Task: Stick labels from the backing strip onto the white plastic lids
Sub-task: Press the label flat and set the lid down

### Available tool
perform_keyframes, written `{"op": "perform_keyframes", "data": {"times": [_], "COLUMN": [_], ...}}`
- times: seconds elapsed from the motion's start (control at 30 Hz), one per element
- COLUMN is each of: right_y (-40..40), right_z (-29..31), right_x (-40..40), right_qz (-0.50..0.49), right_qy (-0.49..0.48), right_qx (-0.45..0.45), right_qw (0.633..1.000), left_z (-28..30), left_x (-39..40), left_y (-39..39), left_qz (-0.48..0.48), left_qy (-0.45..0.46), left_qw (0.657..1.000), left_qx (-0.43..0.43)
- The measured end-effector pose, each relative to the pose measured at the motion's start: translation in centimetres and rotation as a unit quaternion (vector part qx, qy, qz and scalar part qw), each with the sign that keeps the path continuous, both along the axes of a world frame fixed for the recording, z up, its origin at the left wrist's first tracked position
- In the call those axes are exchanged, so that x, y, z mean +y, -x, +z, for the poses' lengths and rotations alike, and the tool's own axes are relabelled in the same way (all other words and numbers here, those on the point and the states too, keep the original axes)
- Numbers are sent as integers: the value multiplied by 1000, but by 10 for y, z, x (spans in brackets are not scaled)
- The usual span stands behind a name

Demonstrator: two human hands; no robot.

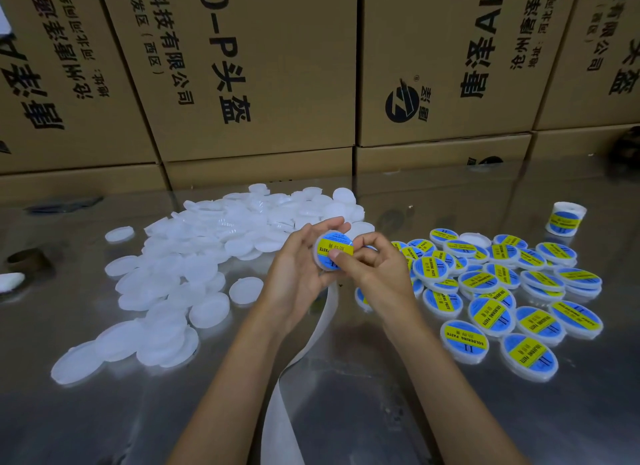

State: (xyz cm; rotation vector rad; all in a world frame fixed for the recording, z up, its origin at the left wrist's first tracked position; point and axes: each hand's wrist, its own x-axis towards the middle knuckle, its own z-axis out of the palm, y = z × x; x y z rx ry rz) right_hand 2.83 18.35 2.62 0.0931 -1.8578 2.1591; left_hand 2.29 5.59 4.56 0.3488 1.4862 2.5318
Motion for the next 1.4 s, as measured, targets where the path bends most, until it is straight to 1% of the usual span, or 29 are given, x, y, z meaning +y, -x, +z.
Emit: {"op": "perform_keyframes", "data": {"times": [0.17, 0.43, 0.53, 0.67, 0.77, 0.87, 0.97, 1.07, 1.2, 1.27, 1.33, 1.4], "right_y": [2, 5, 5, 6, 6, 4, 1, 0, 2, 2, 2, 3], "right_z": [-2, -8, -9, -14, -18, -19, -19, -21, -21, -19, -18, -17], "right_x": [0, -2, -3, -4, -5, -4, -6, -7, -4, -3, -3, -2], "right_qz": [-19, -49, -67, -108, -138, -168, -171, -175, -179, -182, -182, -185], "right_qy": [-17, -55, -95, -176, -251, -274, -316, -362, -389, -385, -372, -352], "right_qx": [5, 18, 20, 14, 30, 25, 15, 30, 32, 33, 38, 34], "right_qw": [1000, 997, 993, 978, 958, 947, 933, 915, 903, 904, 909, 917], "left_z": [3, 2, 2, 0, 1, 4, 5, 4, 4, 2, 0, -2], "left_x": [2, 8, 6, 5, 6, 6, 12, 19, 18, 17, 16, 13], "left_y": [-2, -4, -4, -2, -3, -4, -8, -11, -10, -9, -8, -8], "left_qz": [2, 18, 24, 33, 37, 30, 30, 23, 18, 6, 8, 17], "left_qy": [5, 66, 74, 58, 13, -56, -70, -77, -63, -44, 11, 87], "left_qw": [1000, 997, 996, 997, 999, 998, 997, 996, 997, 999, 1000, 996], "left_qx": [2, 38, 46, 44, 19, -14, -26, -33, -31, -23, 0, 25]}}
